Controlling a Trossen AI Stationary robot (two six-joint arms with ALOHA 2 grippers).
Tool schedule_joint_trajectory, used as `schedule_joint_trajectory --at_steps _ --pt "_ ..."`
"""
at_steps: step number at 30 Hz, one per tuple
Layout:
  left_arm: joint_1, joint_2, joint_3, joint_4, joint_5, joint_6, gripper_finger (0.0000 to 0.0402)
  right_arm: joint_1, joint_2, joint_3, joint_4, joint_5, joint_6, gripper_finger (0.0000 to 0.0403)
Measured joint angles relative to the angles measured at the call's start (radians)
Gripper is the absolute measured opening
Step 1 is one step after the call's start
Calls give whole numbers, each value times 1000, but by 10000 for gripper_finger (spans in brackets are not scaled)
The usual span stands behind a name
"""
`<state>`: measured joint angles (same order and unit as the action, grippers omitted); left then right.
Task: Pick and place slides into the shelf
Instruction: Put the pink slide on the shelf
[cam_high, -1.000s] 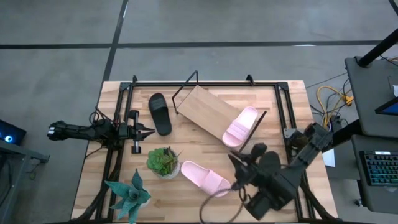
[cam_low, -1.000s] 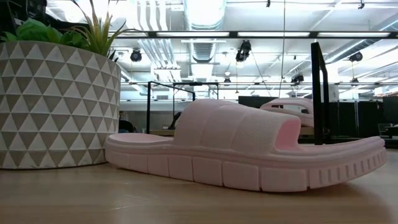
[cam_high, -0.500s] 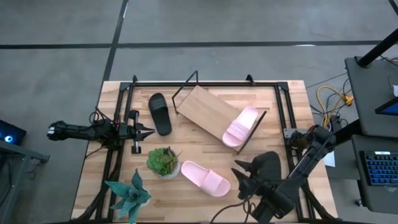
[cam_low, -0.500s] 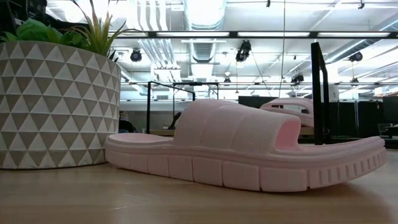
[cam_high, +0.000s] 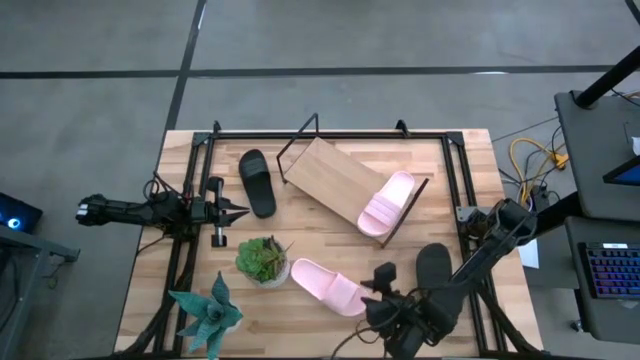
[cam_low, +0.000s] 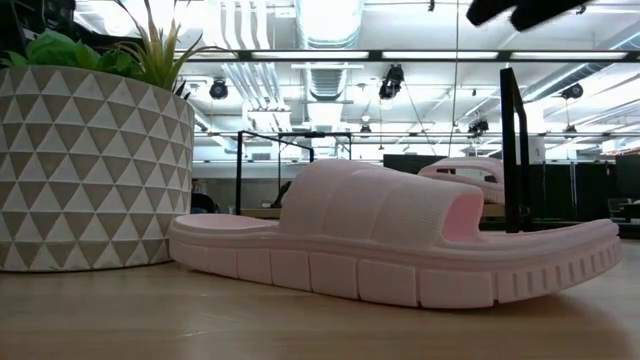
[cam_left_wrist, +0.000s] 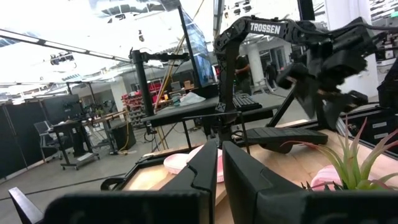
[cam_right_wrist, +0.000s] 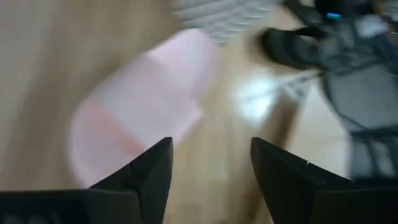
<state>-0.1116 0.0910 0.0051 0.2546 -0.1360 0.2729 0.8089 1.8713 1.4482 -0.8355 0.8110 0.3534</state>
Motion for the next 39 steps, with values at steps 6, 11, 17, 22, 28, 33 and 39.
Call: schedule_joint_trajectory --at_steps 6,11,17,22,28,33,39 --pt "0 0 0 0 0 -3 11 0 1 -83 141 -27 -92 191" --pt "0 0 0 19 0 -3 11 -1 1 -147 236 -40 -142 182" --pt "0 0 0 23 0 -5 11 -8 2 -228 452 -111 -285 180" --pt "0 0 0 19 0 -6 11 -12 26 -271 555 -72 -381 180" --pt "0 3 0 18 0 -5 11 -37 70 -296 572 -43 -415 180" --pt "0 7 0 17 0 -5 11 -64 106 -298 581 7 -482 180" --pt "0 9 0 17 0 -5 11 -91 109 -297 586 2 -436 180"
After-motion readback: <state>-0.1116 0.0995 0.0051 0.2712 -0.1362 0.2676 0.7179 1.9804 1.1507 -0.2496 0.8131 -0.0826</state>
